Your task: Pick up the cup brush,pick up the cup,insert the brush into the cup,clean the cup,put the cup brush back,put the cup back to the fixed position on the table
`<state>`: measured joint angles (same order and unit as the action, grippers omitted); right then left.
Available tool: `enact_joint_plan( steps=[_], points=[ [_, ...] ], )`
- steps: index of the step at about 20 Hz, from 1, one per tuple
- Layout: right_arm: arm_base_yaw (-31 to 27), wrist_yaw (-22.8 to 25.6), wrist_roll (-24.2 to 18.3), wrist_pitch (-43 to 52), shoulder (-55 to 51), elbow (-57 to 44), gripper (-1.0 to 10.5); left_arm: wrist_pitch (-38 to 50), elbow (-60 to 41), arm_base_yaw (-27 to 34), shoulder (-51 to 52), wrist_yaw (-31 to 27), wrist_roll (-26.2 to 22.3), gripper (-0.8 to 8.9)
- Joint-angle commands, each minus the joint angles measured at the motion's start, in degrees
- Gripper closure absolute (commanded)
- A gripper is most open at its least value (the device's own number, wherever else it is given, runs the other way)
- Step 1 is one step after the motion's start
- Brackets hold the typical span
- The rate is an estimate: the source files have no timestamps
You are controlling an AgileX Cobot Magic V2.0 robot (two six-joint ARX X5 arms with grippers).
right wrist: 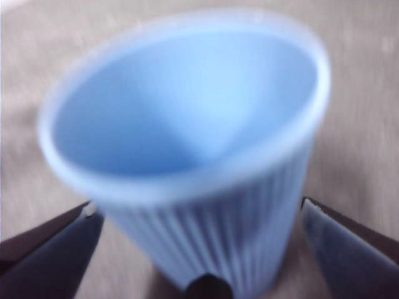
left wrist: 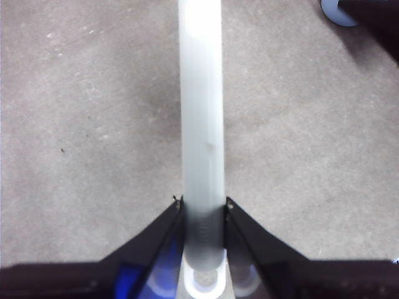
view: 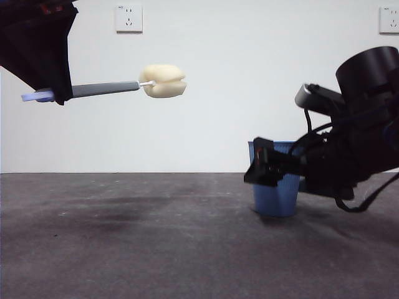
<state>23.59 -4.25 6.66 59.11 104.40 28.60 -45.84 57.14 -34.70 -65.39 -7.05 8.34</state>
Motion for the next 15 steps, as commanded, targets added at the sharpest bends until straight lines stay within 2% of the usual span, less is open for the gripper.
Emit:
enact_joint_plan(
  steps=[1, 6, 8, 10, 13, 15],
  points=[
    [0.0, 1.6, -0.33, 0.35, 0.39, 0.09, 6.2, 0.15, -0.5, -0.24, 0.13, 0.02, -0.63, 8.22],
    [0.0, 1.29, -0.72, 0.35, 0.37, 0.09, 9.5, 0.09, -0.5, -0.24, 0.13, 0.02, -0.66, 8.22],
    [0.17, 1.16, -0.68, -0.07, -0.33, 0.09, 9.6, -0.39, -0.5, -0.24, 0.13, 0.04, -1.18, 8.22],
    [0.63, 1.22, -1.14, -4.85, -3.67, 0.09, 9.6, -1.77, -0.5, -0.22, 0.13, 0.02, -3.41, 8.22],
    [1.51, 1.51, -6.27, -16.61, -12.2, 0.13, 9.6, -3.5, -0.5, -0.2, 0.13, 0.13, -9.05, 8.22],
    [2.56, 1.97, -10.43, -28.48, -18.97, 1.07, 9.6, -4.83, -0.5, -0.2, 0.13, 0.48, -12.61, 8.22]
  ],
)
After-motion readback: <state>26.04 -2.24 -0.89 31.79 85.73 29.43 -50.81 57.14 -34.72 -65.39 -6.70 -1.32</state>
